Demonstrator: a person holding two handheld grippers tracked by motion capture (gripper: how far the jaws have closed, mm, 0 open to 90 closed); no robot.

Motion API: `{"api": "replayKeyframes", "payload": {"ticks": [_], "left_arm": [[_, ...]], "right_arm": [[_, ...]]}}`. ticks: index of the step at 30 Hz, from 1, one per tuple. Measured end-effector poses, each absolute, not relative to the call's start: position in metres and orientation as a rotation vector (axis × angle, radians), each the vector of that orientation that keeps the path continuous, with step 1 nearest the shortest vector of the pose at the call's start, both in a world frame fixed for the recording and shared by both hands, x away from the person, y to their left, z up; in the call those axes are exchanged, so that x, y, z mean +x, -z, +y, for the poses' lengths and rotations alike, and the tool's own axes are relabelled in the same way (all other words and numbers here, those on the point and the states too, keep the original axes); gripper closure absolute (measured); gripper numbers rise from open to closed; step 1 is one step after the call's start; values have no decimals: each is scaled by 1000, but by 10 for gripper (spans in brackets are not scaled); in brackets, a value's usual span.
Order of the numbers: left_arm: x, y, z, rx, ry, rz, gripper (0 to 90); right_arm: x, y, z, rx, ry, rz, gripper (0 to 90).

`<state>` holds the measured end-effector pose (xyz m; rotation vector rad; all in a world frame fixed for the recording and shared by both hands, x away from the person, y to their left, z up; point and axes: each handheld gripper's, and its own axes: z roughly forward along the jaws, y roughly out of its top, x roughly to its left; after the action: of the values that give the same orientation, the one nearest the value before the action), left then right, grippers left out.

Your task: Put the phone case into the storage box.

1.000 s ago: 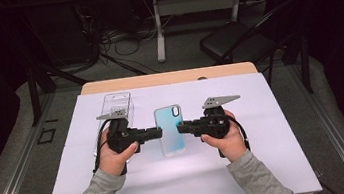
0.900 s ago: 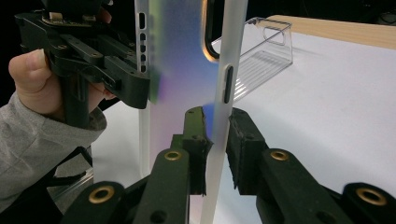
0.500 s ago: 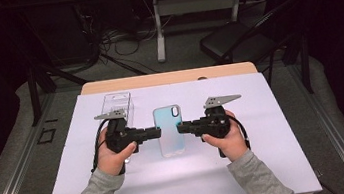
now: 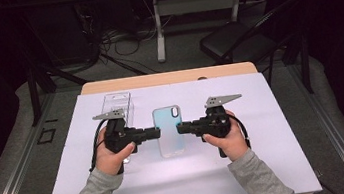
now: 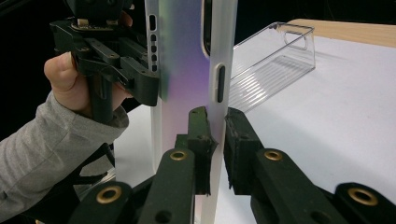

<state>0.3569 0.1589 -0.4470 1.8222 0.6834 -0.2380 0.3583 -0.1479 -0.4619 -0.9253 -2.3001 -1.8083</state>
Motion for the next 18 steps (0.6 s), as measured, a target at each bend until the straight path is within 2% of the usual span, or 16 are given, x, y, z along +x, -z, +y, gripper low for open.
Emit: {"api": "replayKeyframes", "payload": {"ticks": [18], "left_arm": [[357, 447, 159, 1825, 228, 685, 820]], "right_arm": [[358, 463, -147, -918, 1821, -2301, 827]]}}
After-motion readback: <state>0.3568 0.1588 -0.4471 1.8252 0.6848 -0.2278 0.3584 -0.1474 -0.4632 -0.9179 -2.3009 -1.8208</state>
